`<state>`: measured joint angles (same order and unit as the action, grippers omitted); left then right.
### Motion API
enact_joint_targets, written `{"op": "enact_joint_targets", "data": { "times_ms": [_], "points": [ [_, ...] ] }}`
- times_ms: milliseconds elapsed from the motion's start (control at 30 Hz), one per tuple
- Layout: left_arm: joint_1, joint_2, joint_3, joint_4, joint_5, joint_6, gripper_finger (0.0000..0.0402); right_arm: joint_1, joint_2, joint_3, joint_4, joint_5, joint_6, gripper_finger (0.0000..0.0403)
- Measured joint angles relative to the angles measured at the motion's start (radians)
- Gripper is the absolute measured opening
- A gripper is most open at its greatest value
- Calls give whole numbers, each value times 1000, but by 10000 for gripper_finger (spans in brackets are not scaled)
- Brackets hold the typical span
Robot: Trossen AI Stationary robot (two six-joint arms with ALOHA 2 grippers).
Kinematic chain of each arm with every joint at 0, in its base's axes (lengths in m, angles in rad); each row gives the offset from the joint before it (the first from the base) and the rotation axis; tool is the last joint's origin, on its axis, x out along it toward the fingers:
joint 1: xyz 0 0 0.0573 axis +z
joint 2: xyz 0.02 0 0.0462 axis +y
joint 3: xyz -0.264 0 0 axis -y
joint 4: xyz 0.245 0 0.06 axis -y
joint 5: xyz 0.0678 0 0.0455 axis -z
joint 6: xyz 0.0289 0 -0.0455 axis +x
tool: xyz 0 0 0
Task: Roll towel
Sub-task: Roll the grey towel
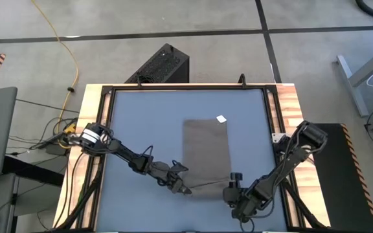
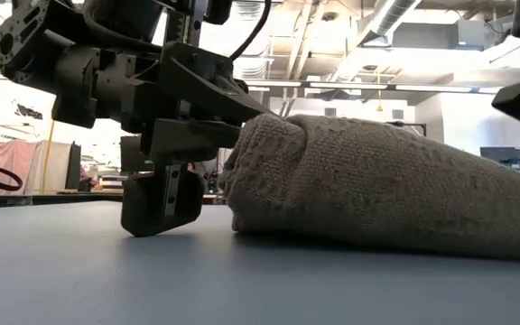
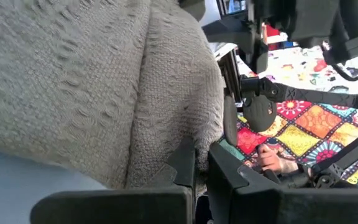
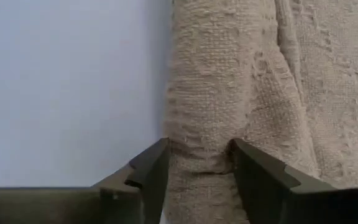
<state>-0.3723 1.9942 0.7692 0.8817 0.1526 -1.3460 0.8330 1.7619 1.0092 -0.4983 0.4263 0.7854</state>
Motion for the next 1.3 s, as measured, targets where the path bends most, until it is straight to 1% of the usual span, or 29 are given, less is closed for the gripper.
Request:
{"op": "enact_joint_targets", "data": {
  "times_ms": [67, 133, 267, 300, 333, 433, 600, 733, 833, 900, 1000, 1067, 1133, 1233, 1300],
  "points": [
    [-12, 0, 0, -12, -1, -2, 0, 0, 14, 1, 8, 0, 0, 180],
    [-20, 0, 1, -23, -1, -14, 0, 0, 24, 2, 12, 0, -1, 148],
    [-35, -1, 2, -49, 2, -42, 0, -1, 16, 2, 27, -62, -2, 51],
    [-38, -1, 2, -50, 7, -47, 0, -3, 9, 1, 32, -82, -8, 29],
    [-40, -1, 2, -50, 9, -50, 1, -8, 0, 1, 39, -107, -19, 20],
    [-49, -1, 2, -42, 28, -34, 13, -35, -35, 0, 48, -208, -23, 23],
    [-74, 1, 0, -11, 84, 1, 55, -113, -52, -3, 47, -415, -82, 18],
    [-91, 2, -1, 2, 153, 12, 78, -166, -53, -2, 77, -504, -129, 18],
    [-105, 2, -1, 9, 150, 25, 81, -209, -53, -2, 101, -560, -149, 18],
    [-122, -1, -3, 76, 99, 58, 80, -236, -54, -2, 129, -601, -162, 18],
    [-152, -11, -6, 179, -16, 170, 72, -267, -54, -2, 146, -648, -166, 18],
    [-165, -50, -4, 213, -86, 242, 64, -284, -54, -2, 151, -691, -166, 18],
    [-174, -90, 0, 193, -160, 315, 56, -300, -54, -2, 155, -739, -168, 18],
    [-186, -134, 0, 87, -294, 434, 44, -325, -54, -2, 156, -792, -169, 18],
    [-191, -164, 35, 3, -351, 518, 38, -342, -54, -2, 156, -801, -170, 18]
  ]
}}
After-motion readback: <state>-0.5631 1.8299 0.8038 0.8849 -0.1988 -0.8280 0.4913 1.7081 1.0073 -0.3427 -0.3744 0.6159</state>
